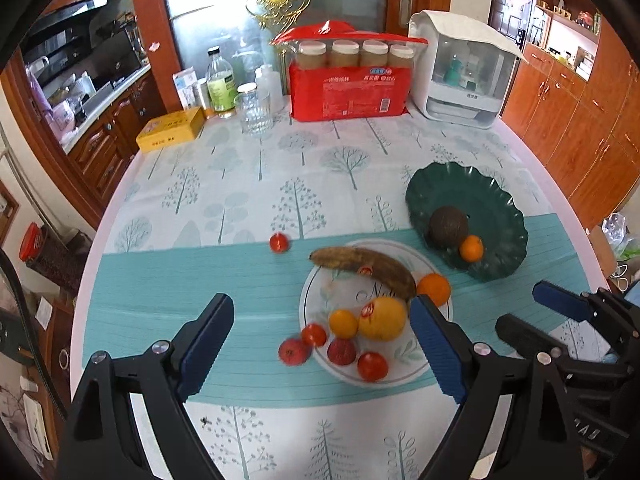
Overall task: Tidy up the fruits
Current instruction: 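Lift both open tools away from the green plate toward the fruit plate, then grasp a red apple with the left tool while the right tool grasps a red tomato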
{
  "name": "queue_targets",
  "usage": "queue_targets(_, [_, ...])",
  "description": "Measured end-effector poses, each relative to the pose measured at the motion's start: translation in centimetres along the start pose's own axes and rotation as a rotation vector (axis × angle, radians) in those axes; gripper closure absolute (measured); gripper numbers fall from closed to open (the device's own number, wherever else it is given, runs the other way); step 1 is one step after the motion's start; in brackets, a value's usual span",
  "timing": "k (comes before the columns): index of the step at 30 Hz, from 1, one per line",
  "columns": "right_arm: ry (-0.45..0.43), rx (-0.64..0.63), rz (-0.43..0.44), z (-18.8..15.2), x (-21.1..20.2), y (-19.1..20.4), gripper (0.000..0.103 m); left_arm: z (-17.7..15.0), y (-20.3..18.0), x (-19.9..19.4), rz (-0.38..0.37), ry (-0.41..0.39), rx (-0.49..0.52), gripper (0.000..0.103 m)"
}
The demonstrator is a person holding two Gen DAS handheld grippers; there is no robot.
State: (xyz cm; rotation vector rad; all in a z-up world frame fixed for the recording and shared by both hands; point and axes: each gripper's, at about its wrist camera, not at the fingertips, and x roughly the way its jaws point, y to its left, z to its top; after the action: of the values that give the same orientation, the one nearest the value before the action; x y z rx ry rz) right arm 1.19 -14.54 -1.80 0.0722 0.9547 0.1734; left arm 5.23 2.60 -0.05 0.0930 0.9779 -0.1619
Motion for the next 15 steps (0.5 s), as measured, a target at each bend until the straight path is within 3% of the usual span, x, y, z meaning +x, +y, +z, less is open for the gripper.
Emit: queue_targets(15, [0.083, -0.025, 0.004, -1.8, 4.4, 3.0, 0.046, -5.3, 4.1, 5.4, -0.002, 0.159, -0.042, 0.014])
